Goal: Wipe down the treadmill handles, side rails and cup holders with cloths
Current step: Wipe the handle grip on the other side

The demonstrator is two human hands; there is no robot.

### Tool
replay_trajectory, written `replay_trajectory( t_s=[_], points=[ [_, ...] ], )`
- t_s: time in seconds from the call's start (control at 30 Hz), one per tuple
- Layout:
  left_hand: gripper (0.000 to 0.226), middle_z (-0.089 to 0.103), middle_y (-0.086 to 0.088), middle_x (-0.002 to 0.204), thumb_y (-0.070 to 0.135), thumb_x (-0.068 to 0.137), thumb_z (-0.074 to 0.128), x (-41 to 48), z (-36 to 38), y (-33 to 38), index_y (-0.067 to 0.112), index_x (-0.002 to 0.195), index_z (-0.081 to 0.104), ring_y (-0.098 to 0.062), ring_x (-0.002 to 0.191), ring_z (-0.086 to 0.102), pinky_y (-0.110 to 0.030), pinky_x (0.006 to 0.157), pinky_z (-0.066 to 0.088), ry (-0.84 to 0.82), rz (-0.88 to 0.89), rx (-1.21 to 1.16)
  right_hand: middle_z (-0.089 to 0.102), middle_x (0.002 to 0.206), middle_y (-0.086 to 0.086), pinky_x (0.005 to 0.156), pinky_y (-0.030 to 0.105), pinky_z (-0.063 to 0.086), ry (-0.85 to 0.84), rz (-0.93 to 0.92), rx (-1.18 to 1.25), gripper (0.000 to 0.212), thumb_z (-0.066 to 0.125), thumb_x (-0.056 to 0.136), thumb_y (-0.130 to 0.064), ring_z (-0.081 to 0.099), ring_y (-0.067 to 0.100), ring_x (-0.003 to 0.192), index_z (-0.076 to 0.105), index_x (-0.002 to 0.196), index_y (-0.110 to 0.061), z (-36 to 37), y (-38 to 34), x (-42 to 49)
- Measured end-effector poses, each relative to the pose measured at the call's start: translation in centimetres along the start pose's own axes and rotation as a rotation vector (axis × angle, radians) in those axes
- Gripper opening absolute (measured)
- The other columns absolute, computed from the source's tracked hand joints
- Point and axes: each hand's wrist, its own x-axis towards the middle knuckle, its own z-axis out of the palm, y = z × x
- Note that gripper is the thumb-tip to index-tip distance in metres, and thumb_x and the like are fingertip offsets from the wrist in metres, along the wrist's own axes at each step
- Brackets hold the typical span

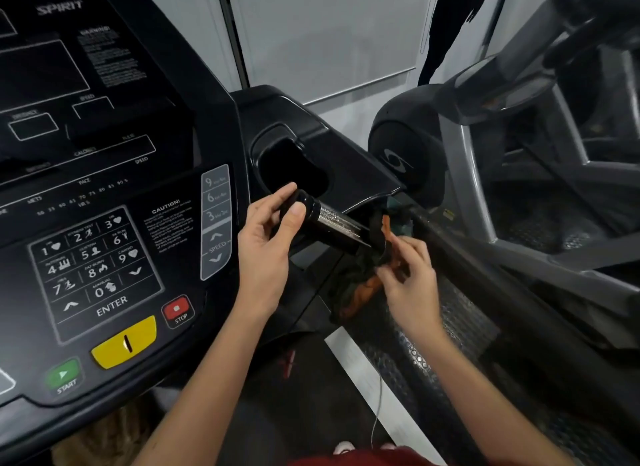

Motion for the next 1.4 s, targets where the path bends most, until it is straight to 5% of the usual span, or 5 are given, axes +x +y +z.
replay_trajectory(
  t_s=[0.5,0.7,0.9,1.17,1.4],
  points=[
    [0.03,0.053,0.004,0.11,0.034,0.079,0.058,0.0,0.1,-0.1,0.031,0.109,0.062,-0.009,0.105,0.055,-0.023,0.093,0.047,0.008,0.008,-0.019,0.054,0.094,-0.012,0.078,0.007,0.046,0.104,-0.198,-0.013,0.048,0.064,0.074,0.017,0.055,-0.011,0.089,0.061,0.111,-0.015,-0.2,1.5,0.6],
    [0.03,0.053,0.005,0.107,0.033,0.078,0.059,0.0,0.2,0.1,0.031,0.108,0.062,-0.008,0.103,0.055,-0.023,0.093,0.048,0.013,0.005,-0.023,0.057,0.106,-0.008,0.093,0.01,0.035,-0.023,-0.413,-0.203,0.034,0.062,0.076,0.001,0.053,0.016,0.1,0.068,0.107,-0.011,1.0,-1.6,2.0],
    [0.031,0.053,0.004,0.107,0.034,0.078,0.059,0.0,0.1,0.2,0.03,0.109,0.062,-0.008,0.102,0.055,-0.022,0.092,0.047,0.011,0.001,-0.02,0.064,0.095,-0.004,0.085,0.004,0.039,-0.211,-0.307,-0.061,0.042,0.049,0.079,0.016,0.057,-0.007,0.091,0.068,0.104,-0.011,0.5,-3.5,4.9],
    [0.03,0.053,0.003,0.108,0.034,0.078,0.059,0.1,0.1,0.2,0.031,0.108,0.062,-0.011,0.105,0.056,-0.024,0.094,0.047,0.005,-0.011,-0.026,0.058,0.094,-0.006,0.087,0.013,0.044,-0.07,-0.41,-0.167,0.043,0.048,0.068,0.018,0.058,0.006,0.093,0.071,0.094,-0.006,0.5,-3.1,2.4],
    [0.031,0.055,0.001,0.115,0.036,0.076,0.06,0.0,0.0,0.3,0.032,0.107,0.063,-0.014,0.109,0.056,-0.028,0.097,0.047,0.009,-0.016,-0.015,0.069,0.103,0.011,0.09,0.026,0.048,-0.455,-0.181,0.021,0.024,0.048,0.092,-0.005,0.061,0.008,0.093,0.064,0.11,-0.006,1.6,-5.5,5.7]
  ],
)
